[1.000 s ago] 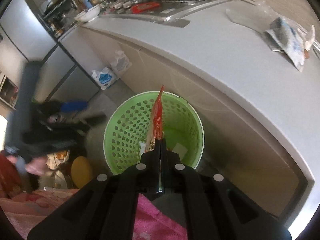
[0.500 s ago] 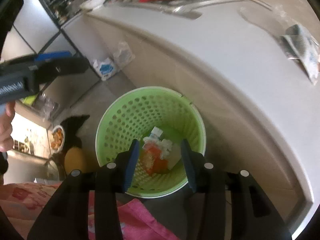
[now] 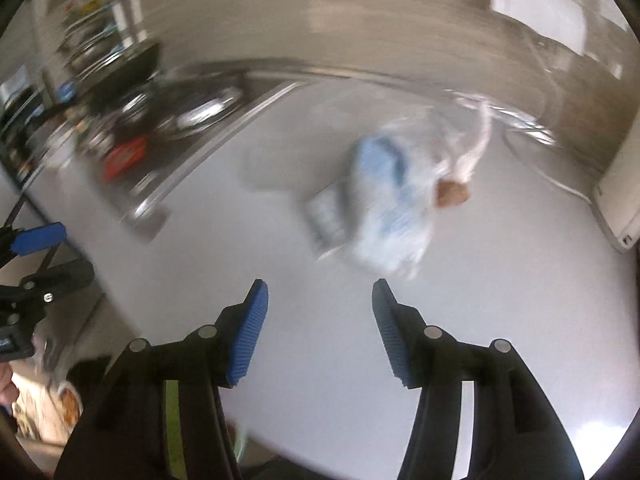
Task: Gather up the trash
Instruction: 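Grasp the blue towel with the right tool while the left tool grasps the plastic bag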
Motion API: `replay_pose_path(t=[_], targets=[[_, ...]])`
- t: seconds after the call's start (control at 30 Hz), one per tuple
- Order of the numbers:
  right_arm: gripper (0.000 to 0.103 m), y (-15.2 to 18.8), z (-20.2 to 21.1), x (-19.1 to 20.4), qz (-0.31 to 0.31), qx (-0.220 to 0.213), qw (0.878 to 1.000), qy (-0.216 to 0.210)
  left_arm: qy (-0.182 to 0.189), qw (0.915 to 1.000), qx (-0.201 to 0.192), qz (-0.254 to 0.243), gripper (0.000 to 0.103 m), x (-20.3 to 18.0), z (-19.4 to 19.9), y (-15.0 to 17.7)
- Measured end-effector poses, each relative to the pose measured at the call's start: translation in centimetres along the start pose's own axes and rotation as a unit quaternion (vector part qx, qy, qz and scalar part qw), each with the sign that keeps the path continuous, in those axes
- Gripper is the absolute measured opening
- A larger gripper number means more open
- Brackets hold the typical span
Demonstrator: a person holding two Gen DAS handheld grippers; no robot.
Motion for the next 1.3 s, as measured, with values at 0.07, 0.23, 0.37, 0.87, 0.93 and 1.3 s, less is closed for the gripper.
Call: replay_pose_path(t=[0.07, 0.23, 0.37, 0.87, 0.93, 1.3], targets=[[0.059, -1.4, -1.2, -1.6, -0.020, -0.005, 1.000, 0.007, 0.010, 0.9999, -0.004, 0.001, 0.074, -1.2, -1.3, -2.9], [0.073, -3.5, -3.4, -3.1, -0.035, -0.017, 0.999, 0.027, 0.025, 0.9996, -0.006, 0.011, 0.076, -3.3, -5.9, -9.7], [0.082, -4.1, -4.6, -3.5, -0.035, -0.024, 0.998, 0.035, 0.022, 0.9996, -0.004, 0.020, 0.082, -4.0, -10.0, -13.8], [0.078, -5.7, -9.6, -3.9, -0.042, -0.020, 0.998, 0.039, 0.019, 0.9975, 0.066, 0.017, 0.053, -7.1, -21.7, -18.9], [0.064, -5.6, -9.8, -4.1, -0.044, -0.016, 0.998, 0.039, 0.022, 0.9968, 0.075, 0.017, 0.031, -7.1, -22.0, -18.9], [0.014, -6.4, -8.1, -5.5, -0.078, -0.027, 0.997, 0.003, 0.024, 0.9986, -0.001, 0.047, 0.006, -4.5, -14.6, -20.2]])
Point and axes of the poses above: each gripper's, at about its wrist camera, not at the fingertips, and z roughly against the way its jaws point, x to its left, y to its underside, the point moved 7 cm from there along -z, roughly the way its jaws point, and after that the axes turned 5 degrees about y, right-handed, at the moved point
